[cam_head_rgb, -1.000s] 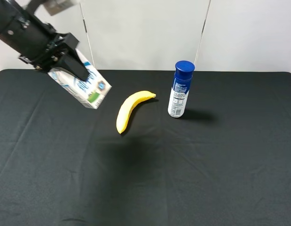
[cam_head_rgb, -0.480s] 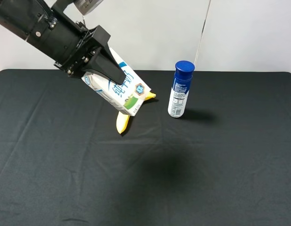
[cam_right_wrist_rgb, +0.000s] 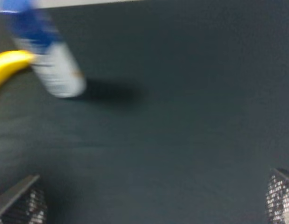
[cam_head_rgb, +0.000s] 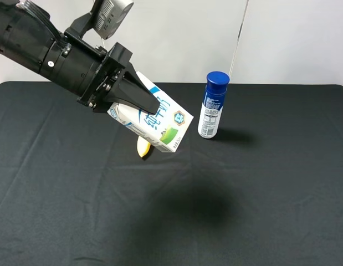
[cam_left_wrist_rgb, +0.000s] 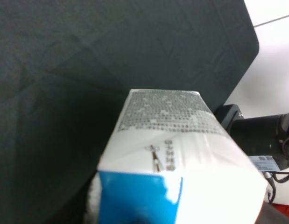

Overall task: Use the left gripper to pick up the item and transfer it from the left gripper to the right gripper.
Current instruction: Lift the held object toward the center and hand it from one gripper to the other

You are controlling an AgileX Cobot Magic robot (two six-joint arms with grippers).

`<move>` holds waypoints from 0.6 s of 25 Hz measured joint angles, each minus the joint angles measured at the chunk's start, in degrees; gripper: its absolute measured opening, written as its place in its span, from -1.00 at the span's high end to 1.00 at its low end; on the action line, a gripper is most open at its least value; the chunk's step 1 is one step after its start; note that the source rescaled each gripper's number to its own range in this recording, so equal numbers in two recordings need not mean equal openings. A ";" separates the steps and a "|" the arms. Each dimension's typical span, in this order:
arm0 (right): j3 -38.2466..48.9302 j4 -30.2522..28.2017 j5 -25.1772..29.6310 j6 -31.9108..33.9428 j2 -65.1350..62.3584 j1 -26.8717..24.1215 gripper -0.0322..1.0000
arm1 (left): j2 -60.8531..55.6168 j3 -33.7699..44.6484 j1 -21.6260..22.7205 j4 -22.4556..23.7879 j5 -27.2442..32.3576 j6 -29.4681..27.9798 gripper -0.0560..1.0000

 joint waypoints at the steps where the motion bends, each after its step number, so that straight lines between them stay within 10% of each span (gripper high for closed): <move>1: -0.90 2.45 -0.32 -1.83 1.47 1.19 -0.99 | 0.00 0.00 0.00 -0.15 0.36 0.09 0.89; 15: -8.89 5.88 -7.21 -12.70 21.46 30.87 -0.99 | 0.00 0.00 0.00 -0.24 0.92 0.26 0.89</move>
